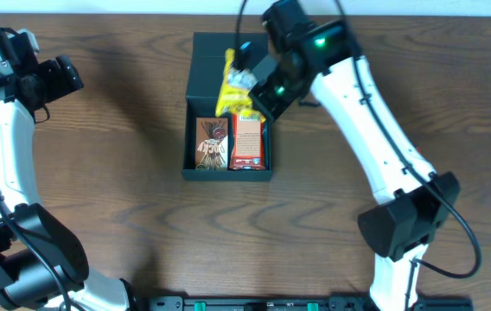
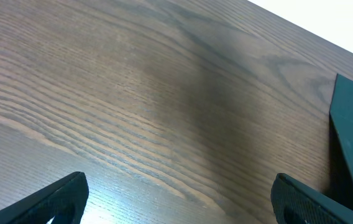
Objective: Pack container
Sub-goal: 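Carry the yellow candy bag over the black box, then lower the yellow bag into the box and release it, then move the right gripper to the red snack bag on the right, then grasp the red snack bag with the right gripper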
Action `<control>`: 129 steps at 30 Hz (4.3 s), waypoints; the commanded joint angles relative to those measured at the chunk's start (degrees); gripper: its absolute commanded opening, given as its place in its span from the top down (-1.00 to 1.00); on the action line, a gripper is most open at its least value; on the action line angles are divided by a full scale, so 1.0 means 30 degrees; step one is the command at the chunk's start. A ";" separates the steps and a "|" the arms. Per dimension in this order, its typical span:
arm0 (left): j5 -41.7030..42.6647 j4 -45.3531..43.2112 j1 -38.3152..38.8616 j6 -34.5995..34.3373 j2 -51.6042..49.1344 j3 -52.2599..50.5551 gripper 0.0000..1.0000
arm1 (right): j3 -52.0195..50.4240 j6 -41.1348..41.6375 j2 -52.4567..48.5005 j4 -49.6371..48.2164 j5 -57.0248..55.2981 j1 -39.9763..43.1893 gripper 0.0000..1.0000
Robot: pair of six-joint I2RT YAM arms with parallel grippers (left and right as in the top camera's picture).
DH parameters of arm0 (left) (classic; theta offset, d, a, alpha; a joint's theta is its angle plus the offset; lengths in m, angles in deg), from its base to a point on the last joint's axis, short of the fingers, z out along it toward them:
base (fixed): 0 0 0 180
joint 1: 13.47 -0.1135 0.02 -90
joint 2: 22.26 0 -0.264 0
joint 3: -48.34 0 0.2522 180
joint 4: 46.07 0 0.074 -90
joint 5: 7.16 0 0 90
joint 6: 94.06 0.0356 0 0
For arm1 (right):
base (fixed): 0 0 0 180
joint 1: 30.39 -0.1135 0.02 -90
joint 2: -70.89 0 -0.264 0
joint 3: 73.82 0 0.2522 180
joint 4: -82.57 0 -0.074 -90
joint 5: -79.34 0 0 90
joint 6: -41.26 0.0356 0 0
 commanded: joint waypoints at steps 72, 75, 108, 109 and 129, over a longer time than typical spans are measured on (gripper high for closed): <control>0.0444 0.1311 -0.0277 0.0138 -0.0138 0.0117 -0.91 | -1.3376 -0.0947 0.1508 -0.2193 -0.0765 1.7427 -0.35; 0.0474 0.1209 -0.0255 0.0124 -0.0138 0.0117 -0.90 | -1.4506 -0.0947 0.1508 -0.3009 -0.0736 1.8221 -0.40; 0.1392 0.0758 -0.0240 -0.0379 -0.0138 0.0117 -0.91 | -1.5446 -0.0466 0.1581 -0.4452 -0.0262 2.3707 -0.25; 0.1443 0.0758 -0.0240 -0.0386 -0.0138 0.0117 -0.90 | -1.5489 -0.0342 0.1581 -0.4568 -0.0262 2.3707 -0.25; 0.1435 0.0758 -0.0240 -0.0372 -0.0138 0.0117 -0.90 | -1.6895 0.1100 0.1384 -0.6258 -0.0248 2.2651 0.97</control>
